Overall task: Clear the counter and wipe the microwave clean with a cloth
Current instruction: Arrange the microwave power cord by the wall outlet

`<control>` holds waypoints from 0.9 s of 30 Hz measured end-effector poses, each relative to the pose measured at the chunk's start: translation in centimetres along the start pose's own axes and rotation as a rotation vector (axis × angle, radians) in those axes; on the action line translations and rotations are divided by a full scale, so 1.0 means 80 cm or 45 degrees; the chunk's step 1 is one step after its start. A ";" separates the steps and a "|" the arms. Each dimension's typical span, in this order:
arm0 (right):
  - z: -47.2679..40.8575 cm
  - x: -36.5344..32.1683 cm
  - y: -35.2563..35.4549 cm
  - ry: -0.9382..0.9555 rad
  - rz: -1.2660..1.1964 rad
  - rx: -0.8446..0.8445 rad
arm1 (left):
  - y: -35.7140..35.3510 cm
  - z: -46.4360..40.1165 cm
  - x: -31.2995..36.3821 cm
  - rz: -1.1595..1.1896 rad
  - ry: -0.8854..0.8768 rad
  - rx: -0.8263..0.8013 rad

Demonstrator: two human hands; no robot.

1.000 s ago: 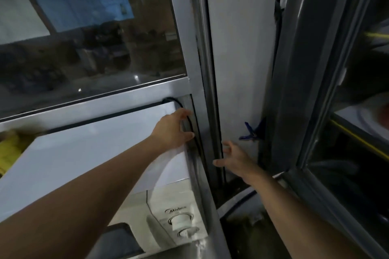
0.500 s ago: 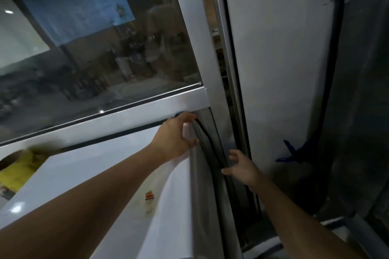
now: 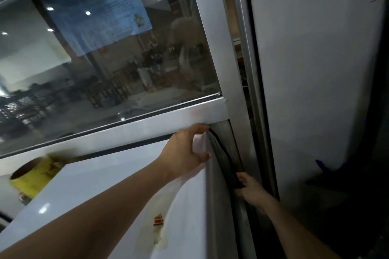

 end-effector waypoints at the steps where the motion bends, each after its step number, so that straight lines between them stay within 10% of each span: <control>1: 0.004 0.000 0.002 0.009 0.013 0.009 | 0.000 0.000 -0.001 0.006 0.005 -0.003; 27: 0.285 -0.246 0.088 0.202 0.714 0.713 | 0.020 0.030 0.070 0.194 -0.294 -0.060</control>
Point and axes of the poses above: each hand's wrist, its own z-axis away from the middle knuckle, its own y-axis out of the back of the hand, x = y × z, the point moved 6 cm from there along -z, towards the middle knuckle, and after that the axes turned 10 degrees about -x, right-handed, at the moved point
